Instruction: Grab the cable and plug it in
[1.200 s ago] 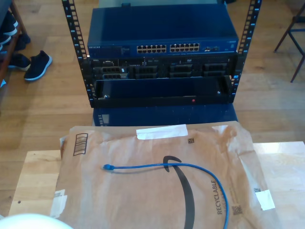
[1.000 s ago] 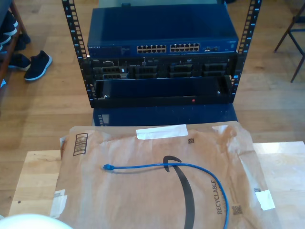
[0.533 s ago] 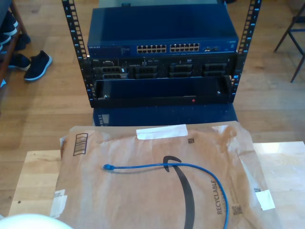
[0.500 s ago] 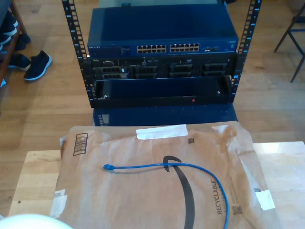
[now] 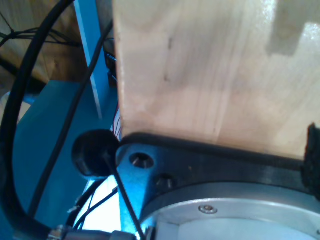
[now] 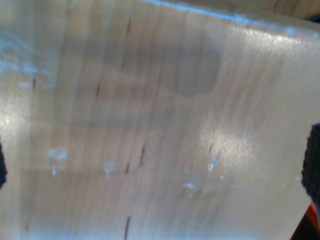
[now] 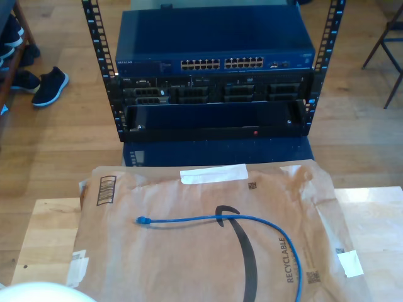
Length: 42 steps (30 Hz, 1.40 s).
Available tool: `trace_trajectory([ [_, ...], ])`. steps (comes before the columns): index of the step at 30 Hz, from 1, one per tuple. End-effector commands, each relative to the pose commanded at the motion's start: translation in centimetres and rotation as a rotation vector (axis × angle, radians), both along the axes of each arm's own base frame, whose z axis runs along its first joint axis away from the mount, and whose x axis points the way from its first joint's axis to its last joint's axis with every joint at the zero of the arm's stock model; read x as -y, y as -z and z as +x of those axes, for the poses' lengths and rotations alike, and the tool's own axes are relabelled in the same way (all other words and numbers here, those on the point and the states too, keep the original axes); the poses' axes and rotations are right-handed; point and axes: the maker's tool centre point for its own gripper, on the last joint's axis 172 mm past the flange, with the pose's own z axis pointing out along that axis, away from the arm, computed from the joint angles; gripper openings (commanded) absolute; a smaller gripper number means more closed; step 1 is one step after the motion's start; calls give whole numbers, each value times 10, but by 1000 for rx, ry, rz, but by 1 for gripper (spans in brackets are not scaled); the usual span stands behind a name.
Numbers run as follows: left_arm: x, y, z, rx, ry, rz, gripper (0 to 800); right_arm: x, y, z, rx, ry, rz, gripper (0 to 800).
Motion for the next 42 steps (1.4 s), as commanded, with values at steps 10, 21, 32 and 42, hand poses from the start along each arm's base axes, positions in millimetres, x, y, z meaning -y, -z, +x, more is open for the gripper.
trace_trajectory([
  [10, -1, 0, 0, 0, -4, 2, 800, 1, 0, 0, 0, 0, -1, 799],
  [21, -10, -11, -4, -12, -7, 8, 800, 20, -31, -1, -8, 18, -43, 798],
  [32, -76, -140, 59, -9, -99, 62, 800, 53, -135, 71, 64, 179, -96, 797],
  [42, -18, -202, 229, -143, -73, 153, 800, -23, -160, 207, 114, 178, -205, 793],
])
